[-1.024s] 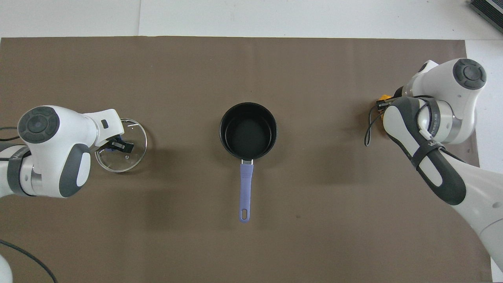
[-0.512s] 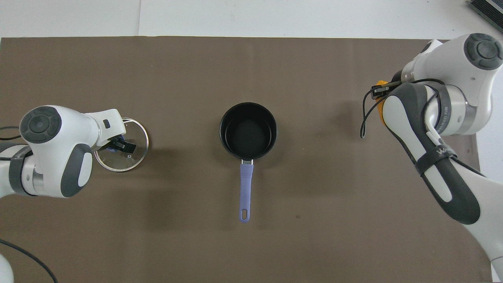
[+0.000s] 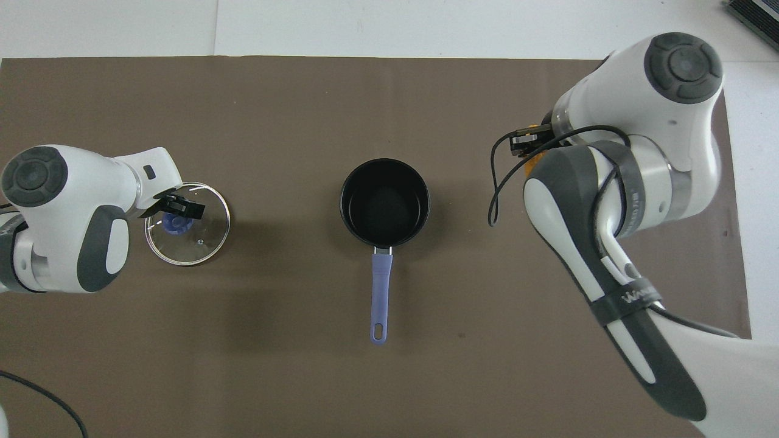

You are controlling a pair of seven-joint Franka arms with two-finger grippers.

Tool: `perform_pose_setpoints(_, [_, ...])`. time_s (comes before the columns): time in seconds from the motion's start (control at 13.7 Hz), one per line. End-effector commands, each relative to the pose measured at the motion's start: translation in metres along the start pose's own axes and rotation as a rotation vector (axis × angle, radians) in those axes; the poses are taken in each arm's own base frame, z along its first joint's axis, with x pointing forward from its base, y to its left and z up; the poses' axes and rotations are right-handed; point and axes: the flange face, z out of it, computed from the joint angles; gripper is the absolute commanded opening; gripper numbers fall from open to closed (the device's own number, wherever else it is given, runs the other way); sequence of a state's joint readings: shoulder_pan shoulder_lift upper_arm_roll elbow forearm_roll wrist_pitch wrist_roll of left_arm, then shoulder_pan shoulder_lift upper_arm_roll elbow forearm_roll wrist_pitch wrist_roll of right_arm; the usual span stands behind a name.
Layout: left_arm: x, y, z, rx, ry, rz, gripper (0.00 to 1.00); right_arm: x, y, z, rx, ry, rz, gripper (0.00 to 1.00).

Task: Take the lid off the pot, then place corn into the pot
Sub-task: 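Lower the lid with the left gripper while the right gripper carries the corn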

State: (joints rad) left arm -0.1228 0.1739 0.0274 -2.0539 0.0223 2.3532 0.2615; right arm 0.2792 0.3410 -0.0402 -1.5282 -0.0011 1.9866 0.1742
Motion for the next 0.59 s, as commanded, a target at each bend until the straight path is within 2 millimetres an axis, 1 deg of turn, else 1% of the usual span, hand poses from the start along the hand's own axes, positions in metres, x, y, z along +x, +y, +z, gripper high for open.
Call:
perform_pose_setpoints(0.0, [0.012,-0.025,-0.013,-0.069,-0.011,-0.097,1.0,-0.011,-0.054,-0.007,-0.004,0.003,0.036,0.0])
perform_pose_setpoints(0.07, [0.013,-0.028,-0.018,-0.076,-0.018,-0.108,1.0,-0.018,-0.079,-0.005,0.004,-0.001,0.035,0.0])
perform_pose_setpoints(0.15, [0.014,-0.033,-0.025,-0.079,-0.025,-0.112,1.0,-0.023,-0.097,-0.002,0.006,-0.003,0.05,0.0])
perform_pose_setpoints(0.22, [0.013,-0.042,-0.033,-0.084,-0.041,-0.127,1.0,-0.027,-0.11,0.001,0.007,-0.006,0.069,0.0])
perform_pose_setpoints(0.29, [0.013,-0.05,-0.045,-0.091,-0.061,-0.138,1.0,-0.029,-0.118,0.007,0.007,-0.014,0.086,0.0])
perform_pose_setpoints(0.37, [0.014,-0.056,-0.059,-0.099,-0.085,-0.141,1.0,-0.034,-0.135,0.018,0.004,-0.027,0.09,0.0])
perform_pose_setpoints(0.44, [0.013,-0.067,-0.077,-0.101,-0.106,-0.153,1.0,-0.04,-0.156,0.023,0.001,-0.03,0.096,0.0])
perform_pose_setpoints(0.51, [0.011,-0.075,-0.094,-0.107,-0.124,-0.161,1.0,-0.039,-0.163,0.029,0.001,-0.035,0.112,0.0])
